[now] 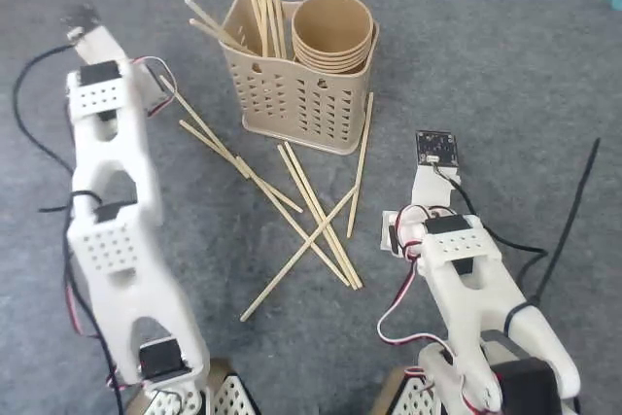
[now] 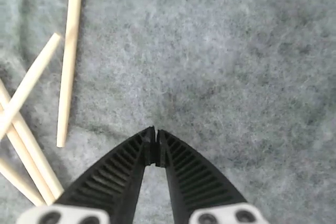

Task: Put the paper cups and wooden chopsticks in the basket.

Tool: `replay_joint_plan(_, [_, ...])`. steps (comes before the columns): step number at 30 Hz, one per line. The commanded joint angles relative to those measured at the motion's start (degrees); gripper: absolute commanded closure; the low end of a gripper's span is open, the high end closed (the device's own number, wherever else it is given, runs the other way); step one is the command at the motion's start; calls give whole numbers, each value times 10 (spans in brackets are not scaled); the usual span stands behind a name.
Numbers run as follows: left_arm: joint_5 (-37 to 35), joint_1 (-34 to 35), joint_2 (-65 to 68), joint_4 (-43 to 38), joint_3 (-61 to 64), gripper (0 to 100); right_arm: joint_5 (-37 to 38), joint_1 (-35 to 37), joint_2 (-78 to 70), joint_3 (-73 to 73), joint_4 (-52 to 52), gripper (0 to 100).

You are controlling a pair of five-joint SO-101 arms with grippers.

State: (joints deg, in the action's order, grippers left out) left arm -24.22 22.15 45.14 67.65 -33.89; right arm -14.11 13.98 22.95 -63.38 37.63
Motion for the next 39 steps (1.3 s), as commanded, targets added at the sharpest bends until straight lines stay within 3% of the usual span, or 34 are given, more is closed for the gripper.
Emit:
replay_joint_plan(1, [-6, -18, 82, 77, -215, 985, -3, -5, 24, 4, -9, 991])
replay_joint_plan(5, [-36, -47, 162, 156, -378, 985, -3, -4, 24, 4, -9, 991])
replay_joint_plan(11, [-55, -86, 274, 173, -532, 985, -2, -5, 24, 4, -9, 991])
replay_joint_plan(18, [-98, -91, 328, 160, -555, 985, -2, -5, 24, 4, -9, 991])
replay_joint_plan(25, [-97, -91, 348, 150, -556, 976, -2, -5, 24, 4, -9, 991])
replay_joint_plan(33, [-98, -91, 346, 194, -572, 720, -2, -6, 24, 4, -9, 991])
replay_joint_plan(39, [-98, -90, 319, 278, -622, 725, -2, -6, 24, 4, -9, 991])
